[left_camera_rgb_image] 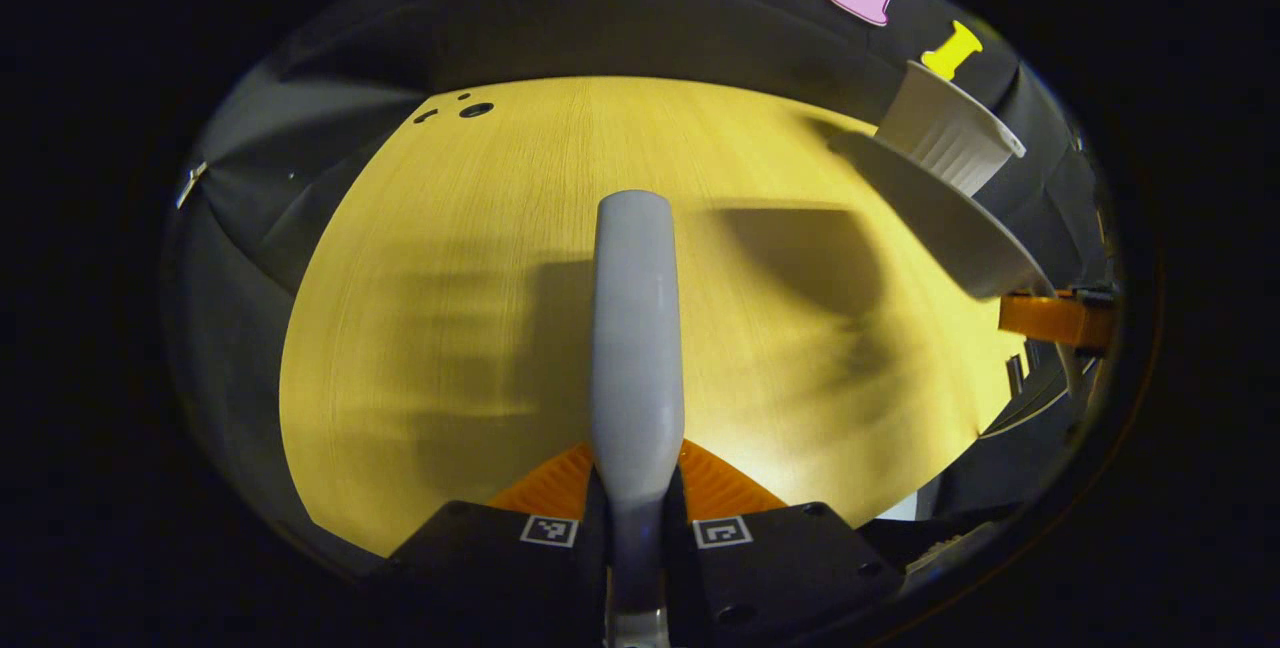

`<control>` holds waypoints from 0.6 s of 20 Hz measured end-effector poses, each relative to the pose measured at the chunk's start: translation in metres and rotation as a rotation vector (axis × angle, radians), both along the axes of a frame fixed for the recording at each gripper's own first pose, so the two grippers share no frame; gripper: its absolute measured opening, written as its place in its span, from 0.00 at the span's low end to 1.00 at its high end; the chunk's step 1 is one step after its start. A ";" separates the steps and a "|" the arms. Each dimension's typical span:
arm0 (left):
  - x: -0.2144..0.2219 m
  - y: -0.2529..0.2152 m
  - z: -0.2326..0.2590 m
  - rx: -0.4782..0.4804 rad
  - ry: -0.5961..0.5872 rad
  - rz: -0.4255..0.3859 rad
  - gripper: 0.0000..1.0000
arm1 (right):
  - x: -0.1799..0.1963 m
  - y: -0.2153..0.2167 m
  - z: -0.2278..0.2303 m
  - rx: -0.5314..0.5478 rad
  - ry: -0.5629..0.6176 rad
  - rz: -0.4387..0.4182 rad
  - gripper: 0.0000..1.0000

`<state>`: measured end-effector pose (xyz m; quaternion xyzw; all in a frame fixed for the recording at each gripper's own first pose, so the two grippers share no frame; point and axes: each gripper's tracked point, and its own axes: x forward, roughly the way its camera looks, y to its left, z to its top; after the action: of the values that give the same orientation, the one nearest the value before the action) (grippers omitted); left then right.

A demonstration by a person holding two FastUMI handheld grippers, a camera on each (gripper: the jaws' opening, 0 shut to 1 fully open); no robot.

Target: Pick up the small broom and dustpan from the desktop, sweep the trash into the dustpan with the broom, and then empty the trash into the garbage bin.

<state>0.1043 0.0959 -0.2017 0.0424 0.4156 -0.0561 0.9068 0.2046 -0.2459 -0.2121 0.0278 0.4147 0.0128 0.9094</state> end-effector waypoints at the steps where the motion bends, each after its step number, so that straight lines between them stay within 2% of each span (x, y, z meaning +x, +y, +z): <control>1: 0.004 -0.001 -0.004 0.002 0.014 0.004 0.28 | -0.004 -0.002 -0.002 0.005 0.026 -0.004 0.38; 5: 0.014 0.005 -0.011 0.095 0.050 -0.008 0.28 | -0.013 -0.016 -0.013 -0.048 0.054 -0.005 0.39; 9: 0.013 0.004 -0.010 0.136 0.081 -0.002 0.31 | -0.013 -0.015 -0.022 -0.046 0.079 -0.007 0.38; 11: 0.013 0.004 -0.007 0.142 0.086 0.007 0.25 | -0.015 -0.014 -0.022 -0.052 0.084 0.006 0.38; 12: 0.012 0.004 -0.008 0.147 0.090 0.013 0.29 | -0.015 -0.013 -0.023 -0.044 0.086 0.009 0.46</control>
<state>0.1160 0.1001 -0.2094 0.1035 0.4592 -0.0214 0.8820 0.1893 -0.2589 -0.2354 0.0066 0.4538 0.0064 0.8911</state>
